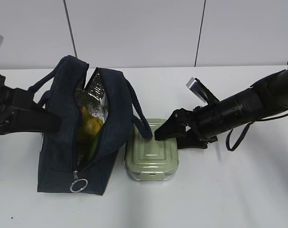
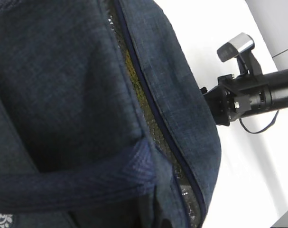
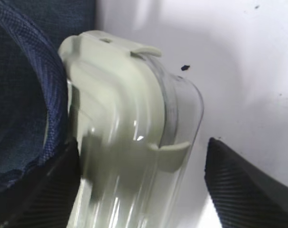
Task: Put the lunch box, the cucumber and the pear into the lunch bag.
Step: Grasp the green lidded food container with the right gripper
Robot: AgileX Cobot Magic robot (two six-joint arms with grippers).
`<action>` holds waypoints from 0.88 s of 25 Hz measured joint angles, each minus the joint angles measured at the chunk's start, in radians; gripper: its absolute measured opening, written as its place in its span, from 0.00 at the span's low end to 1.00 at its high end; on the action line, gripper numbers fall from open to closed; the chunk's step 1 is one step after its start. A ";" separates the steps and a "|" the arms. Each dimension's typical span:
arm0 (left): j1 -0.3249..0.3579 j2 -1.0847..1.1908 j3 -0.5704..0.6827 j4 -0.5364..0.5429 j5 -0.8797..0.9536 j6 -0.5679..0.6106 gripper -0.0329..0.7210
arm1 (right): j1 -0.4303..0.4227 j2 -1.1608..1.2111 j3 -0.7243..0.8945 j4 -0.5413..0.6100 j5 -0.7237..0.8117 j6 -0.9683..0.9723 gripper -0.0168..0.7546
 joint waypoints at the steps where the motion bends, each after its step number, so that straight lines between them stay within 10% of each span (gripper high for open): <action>1: 0.000 0.000 0.000 0.000 -0.001 0.000 0.02 | 0.000 0.000 0.000 -0.002 0.000 0.000 0.83; 22: 0.000 0.000 0.000 0.000 -0.006 0.000 0.02 | -0.002 0.056 -0.009 0.005 0.133 0.006 0.56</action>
